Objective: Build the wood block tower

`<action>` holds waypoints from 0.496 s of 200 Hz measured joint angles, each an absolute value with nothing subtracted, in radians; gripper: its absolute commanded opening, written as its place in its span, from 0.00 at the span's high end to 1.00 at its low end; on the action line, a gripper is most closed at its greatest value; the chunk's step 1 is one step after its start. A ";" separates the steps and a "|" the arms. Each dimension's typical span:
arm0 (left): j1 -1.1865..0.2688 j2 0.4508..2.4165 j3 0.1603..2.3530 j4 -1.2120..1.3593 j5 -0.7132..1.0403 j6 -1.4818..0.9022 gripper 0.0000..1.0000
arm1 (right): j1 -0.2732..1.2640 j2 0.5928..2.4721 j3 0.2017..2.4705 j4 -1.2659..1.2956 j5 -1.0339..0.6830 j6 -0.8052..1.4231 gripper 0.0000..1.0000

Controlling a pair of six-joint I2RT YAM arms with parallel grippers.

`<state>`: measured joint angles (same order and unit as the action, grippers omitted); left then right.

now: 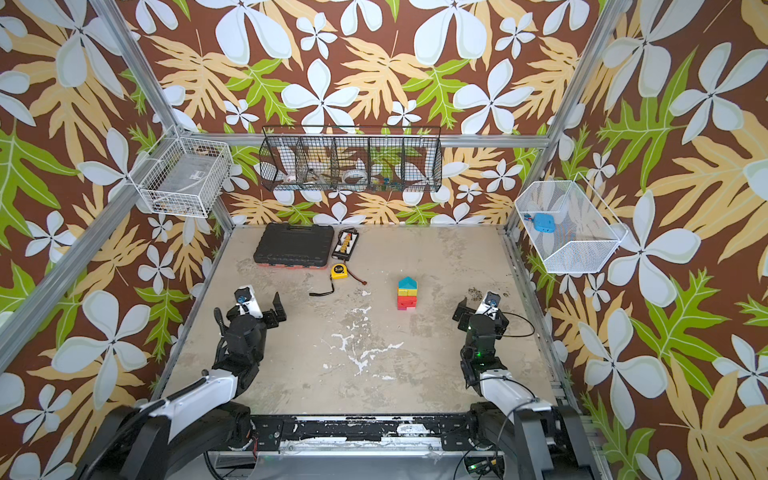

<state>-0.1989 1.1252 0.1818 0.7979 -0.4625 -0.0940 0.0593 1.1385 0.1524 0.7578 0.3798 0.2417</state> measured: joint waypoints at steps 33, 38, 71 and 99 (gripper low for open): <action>-0.125 1.332 0.247 0.900 -0.405 -0.080 0.00 | 0.052 1.257 0.162 0.932 0.372 0.180 0.02; -0.119 1.344 0.249 0.930 -0.390 -0.079 0.00 | 0.047 1.278 0.150 0.982 0.368 0.175 0.02; -0.084 1.416 0.258 1.011 -0.293 -0.072 0.00 | 0.028 1.404 0.238 1.017 0.336 0.151 0.04; -0.065 1.442 0.292 1.006 -0.215 -0.069 0.00 | 0.053 1.438 0.276 1.023 0.278 0.105 0.06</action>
